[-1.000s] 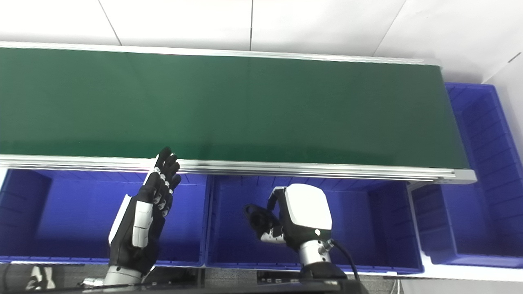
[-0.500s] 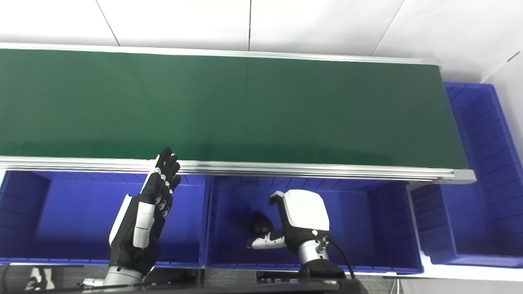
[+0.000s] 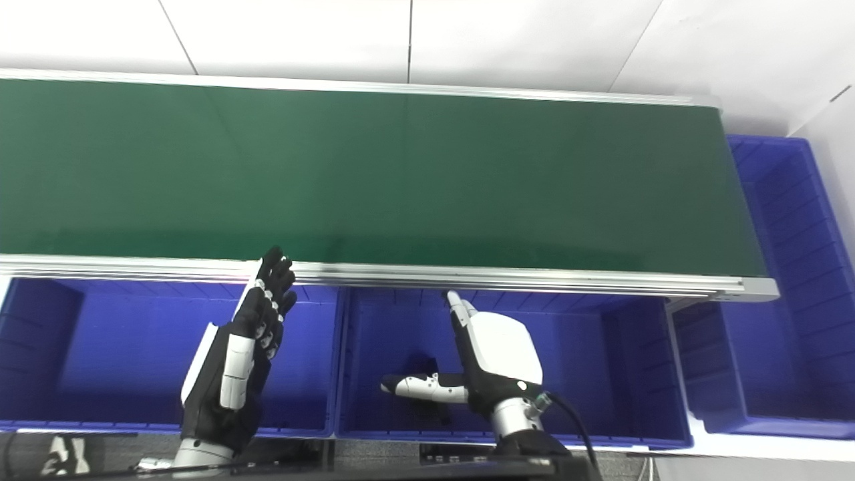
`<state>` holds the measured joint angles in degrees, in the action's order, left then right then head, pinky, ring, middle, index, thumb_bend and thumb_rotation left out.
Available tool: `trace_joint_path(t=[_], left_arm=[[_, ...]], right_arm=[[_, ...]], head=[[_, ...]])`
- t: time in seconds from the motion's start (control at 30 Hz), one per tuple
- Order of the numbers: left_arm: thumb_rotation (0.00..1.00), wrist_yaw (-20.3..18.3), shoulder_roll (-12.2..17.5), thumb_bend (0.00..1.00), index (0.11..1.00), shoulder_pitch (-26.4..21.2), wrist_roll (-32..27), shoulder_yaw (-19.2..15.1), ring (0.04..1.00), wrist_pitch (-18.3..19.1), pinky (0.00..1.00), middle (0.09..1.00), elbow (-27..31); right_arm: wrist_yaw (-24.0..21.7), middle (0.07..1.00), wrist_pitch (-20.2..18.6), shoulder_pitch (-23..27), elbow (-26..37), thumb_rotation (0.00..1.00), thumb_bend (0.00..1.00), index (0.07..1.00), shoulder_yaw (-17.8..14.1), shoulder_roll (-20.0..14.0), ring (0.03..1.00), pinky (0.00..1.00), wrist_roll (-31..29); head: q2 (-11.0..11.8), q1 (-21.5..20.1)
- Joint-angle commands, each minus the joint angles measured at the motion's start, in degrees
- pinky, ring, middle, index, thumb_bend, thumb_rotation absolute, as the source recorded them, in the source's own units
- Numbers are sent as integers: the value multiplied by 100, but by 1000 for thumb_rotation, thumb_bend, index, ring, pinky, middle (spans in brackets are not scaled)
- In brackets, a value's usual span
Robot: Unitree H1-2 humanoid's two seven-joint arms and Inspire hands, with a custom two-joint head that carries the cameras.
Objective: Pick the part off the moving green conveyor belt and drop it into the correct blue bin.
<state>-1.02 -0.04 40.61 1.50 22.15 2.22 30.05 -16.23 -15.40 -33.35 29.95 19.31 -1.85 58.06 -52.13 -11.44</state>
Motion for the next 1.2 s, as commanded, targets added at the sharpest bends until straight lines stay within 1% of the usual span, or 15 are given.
trace_joint_path(t=[0.0,0.13,0.17,0.2,0.23,0.27,0.33,0.4,0.43,0.57,0.67,0.8,0.9,1.03,1.17], left_arm=[[994,-71,79,592,1000,70,70,16,1000,-401,1000,1000,-34],[983,-76,144,608,1000,45,57,-22,1000,-618,1000,1000,-252],[977,-80,169,609,1000,31,50,-39,1000,-689,1000,1000,-313],[974,-86,184,609,1000,23,43,-51,1000,-736,1000,1000,-353],[972,-98,204,605,1000,20,18,-71,1000,-780,1000,1000,-399],[971,-110,217,602,1000,23,-1,-88,1000,-810,1000,1000,-429],[969,-141,253,600,1000,26,-45,-124,1000,-879,1000,1000,-493],[963,-153,285,602,1000,22,-56,-164,1000,-940,1000,1000,-557],[966,-157,306,605,1000,12,-52,-184,1000,-987,1000,1000,-609],[974,-163,334,613,1000,-32,-36,-213,1000,-1135,1000,1000,-777],[967,-168,346,613,1000,-71,-73,-212,1000,-1238,1000,1000,-889],[966,-151,354,615,1000,-67,-57,-202,1000,-1213,1000,1000,-842],[962,-166,347,620,1000,-43,-48,-218,1000,-1238,1000,1000,-806],[955,-214,362,628,1000,-40,-147,-246,1000,-1265,1000,1000,-824],[962,-217,358,635,1000,-51,-132,-278,1000,-1265,1000,1000,-854]], right_arm=[[358,944,460,-280,484,915,993,1000,-127,103,871,717,-1237],[451,940,441,-874,1051,922,954,993,-387,407,892,792,-3563],[463,935,476,-1038,1103,930,961,991,-433,497,894,819,-4155],[469,934,503,-1139,1126,929,972,987,-464,548,898,835,-4538],[557,902,1040,-1437,949,887,959,930,-485,677,874,822,-5412],[616,875,1445,-1639,803,850,942,882,-498,765,852,803,-5992],[726,838,2303,-1987,504,824,921,824,-431,843,814,773,-6519],[765,798,2994,-2039,56,810,864,771,-414,806,785,762,-6388],[796,801,3187,-1971,-220,810,877,773,-444,797,798,779,-6241],[912,836,3555,-1570,-968,852,911,808,-491,772,814,795,-5781],[1025,849,3696,-1322,-1283,874,969,822,-438,738,820,780,-5489],[1160,857,3763,-1232,-1380,882,994,828,-356,699,822,784,-5348],[1267,861,3853,-1207,-1415,882,1000,832,-292,669,825,786,-5268],[1377,871,3928,-1186,-1488,860,995,836,-218,647,835,806,-5150],[1484,872,3943,-1157,-1538,872,992,839,-182,631,837,807,-5021]], head=[[116,68],[334,105],[441,119],[441,119],[577,142],[595,147],[700,144],[797,114],[919,74],[1073,49],[1146,27],[1078,11],[1026,-40],[1040,-118],[1063,-122]])
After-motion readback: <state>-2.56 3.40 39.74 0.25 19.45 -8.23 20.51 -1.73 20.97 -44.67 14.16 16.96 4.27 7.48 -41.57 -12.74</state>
